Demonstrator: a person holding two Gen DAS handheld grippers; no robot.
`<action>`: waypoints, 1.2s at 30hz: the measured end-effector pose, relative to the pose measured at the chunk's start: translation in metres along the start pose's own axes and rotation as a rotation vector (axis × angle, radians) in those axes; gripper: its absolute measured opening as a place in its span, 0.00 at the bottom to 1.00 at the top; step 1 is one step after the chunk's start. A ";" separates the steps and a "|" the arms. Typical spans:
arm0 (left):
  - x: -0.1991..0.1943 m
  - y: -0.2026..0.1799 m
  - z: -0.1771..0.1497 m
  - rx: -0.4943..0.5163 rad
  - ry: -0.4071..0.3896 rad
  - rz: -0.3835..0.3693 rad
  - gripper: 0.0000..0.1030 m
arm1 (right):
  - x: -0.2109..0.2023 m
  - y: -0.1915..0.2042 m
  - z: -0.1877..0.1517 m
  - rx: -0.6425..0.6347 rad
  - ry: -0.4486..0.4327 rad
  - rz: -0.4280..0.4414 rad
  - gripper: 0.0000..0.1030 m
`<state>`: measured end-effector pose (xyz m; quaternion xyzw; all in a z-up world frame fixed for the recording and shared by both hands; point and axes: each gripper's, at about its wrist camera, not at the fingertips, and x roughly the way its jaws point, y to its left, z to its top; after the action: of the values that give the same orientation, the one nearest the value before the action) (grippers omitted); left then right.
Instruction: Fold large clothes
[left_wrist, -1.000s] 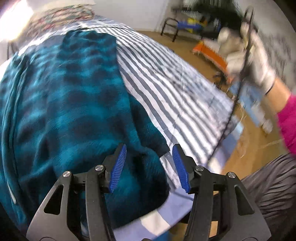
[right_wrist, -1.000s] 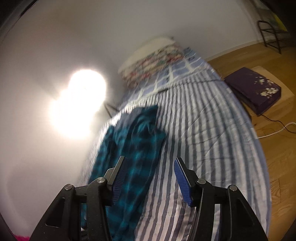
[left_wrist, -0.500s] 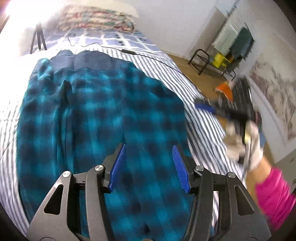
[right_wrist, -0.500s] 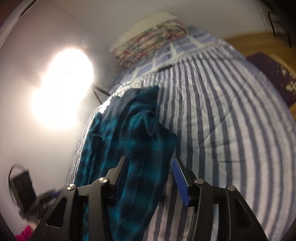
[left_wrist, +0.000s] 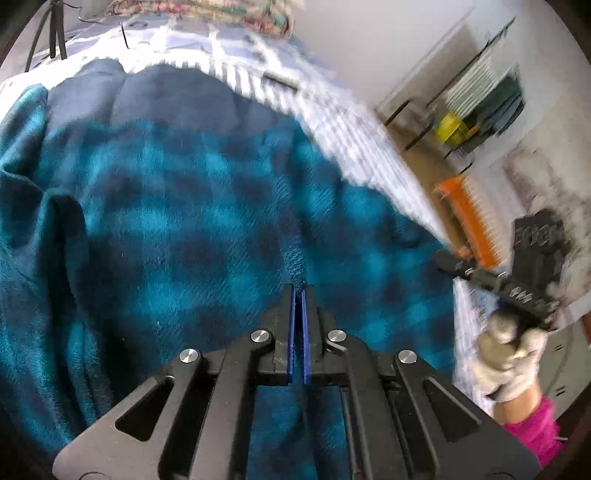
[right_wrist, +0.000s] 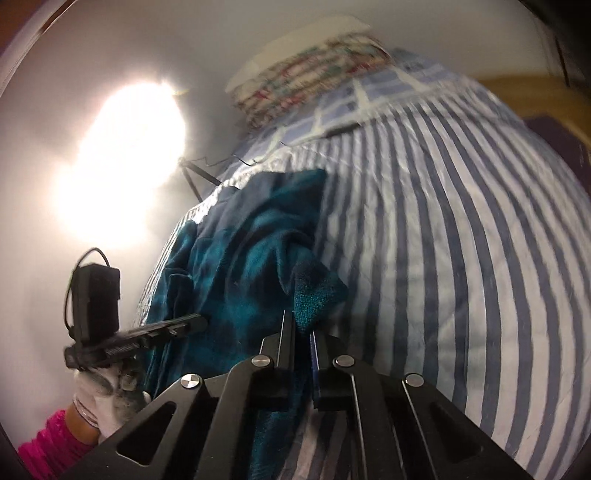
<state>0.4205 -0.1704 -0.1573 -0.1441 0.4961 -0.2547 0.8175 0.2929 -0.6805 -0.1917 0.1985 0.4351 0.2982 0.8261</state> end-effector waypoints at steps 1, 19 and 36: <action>-0.006 0.002 0.004 -0.008 -0.034 -0.001 0.00 | -0.003 0.005 0.005 -0.023 -0.017 -0.010 0.03; -0.081 -0.062 -0.046 0.234 -0.113 0.199 0.17 | -0.057 0.013 0.008 0.004 -0.088 -0.012 0.38; -0.064 -0.209 -0.272 0.468 0.155 0.061 0.53 | -0.268 0.077 -0.118 0.006 -0.272 0.053 0.58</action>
<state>0.0992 -0.3029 -0.1350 0.0842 0.4887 -0.3485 0.7954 0.0507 -0.7937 -0.0492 0.2509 0.3144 0.2889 0.8688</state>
